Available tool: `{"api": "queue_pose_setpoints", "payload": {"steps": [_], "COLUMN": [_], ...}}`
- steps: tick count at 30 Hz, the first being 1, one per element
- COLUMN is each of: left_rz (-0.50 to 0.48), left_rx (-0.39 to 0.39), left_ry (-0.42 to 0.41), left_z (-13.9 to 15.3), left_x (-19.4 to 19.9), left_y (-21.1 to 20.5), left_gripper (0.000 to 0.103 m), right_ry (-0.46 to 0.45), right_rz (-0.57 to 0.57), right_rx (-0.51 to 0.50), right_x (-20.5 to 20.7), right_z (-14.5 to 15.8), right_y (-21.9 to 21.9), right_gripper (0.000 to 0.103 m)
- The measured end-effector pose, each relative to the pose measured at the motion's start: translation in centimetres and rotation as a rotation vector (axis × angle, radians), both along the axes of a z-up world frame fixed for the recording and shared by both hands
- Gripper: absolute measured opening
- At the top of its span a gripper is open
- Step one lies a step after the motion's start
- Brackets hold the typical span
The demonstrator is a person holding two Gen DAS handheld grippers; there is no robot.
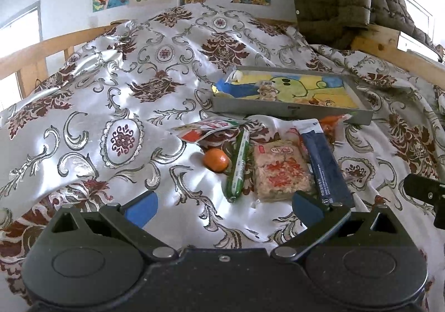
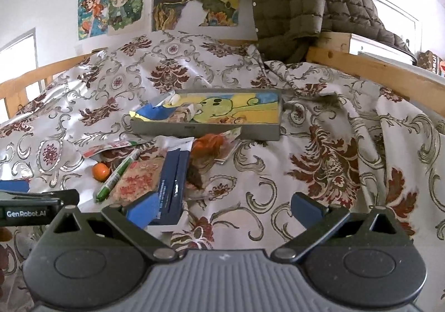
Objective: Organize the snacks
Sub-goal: 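Withdraw both tools from the tray back over the snack pile, then grasp the rice-cracker bag with left tool while right tool grasps navy stick pack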
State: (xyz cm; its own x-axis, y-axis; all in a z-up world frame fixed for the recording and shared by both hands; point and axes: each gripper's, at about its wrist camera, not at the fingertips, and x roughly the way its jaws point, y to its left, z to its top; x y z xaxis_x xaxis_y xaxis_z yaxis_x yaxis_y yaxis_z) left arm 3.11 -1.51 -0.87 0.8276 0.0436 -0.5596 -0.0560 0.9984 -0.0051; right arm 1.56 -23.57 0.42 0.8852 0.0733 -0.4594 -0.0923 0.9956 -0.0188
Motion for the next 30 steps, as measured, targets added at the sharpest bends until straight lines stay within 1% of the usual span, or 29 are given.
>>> {"api": "queue_pose_setpoints", "payload": {"steps": [13, 18, 22, 27, 30], "left_rz": [0.040, 0.051, 0.058, 0.079, 0.066], "left_rx": [-0.003, 0.009, 0.026, 0.030, 0.030], "left_ry": [0.002, 0.006, 0.014, 0.021, 0.028], "left_z": [0.1, 0.1, -0.2, -0.4, -0.7], "left_x": [0.9, 1.0, 1.8, 3.0, 3.8], "left_y": [0.7, 1.0, 1.5, 2.3, 2.6], "left_gripper": [0.102, 0.102, 0.102, 0.102, 0.102], "right_ry": [0.001, 0.001, 0.010, 0.012, 0.019], "right_rz": [0.043, 0.060, 0.083, 0.123, 0.143], "right_rx": [0.013, 0.023, 0.029, 0.000, -0.004], "right_x": [1.1, 1.5, 1.9, 2.7, 3.4], "right_z": [-0.2, -0.2, -0.5, -1.1, -1.5], "right_y": [0.9, 1.2, 1.5, 2.3, 2.5], "right_gripper": [0.103, 0.103, 0.103, 0.103, 0.103]}}
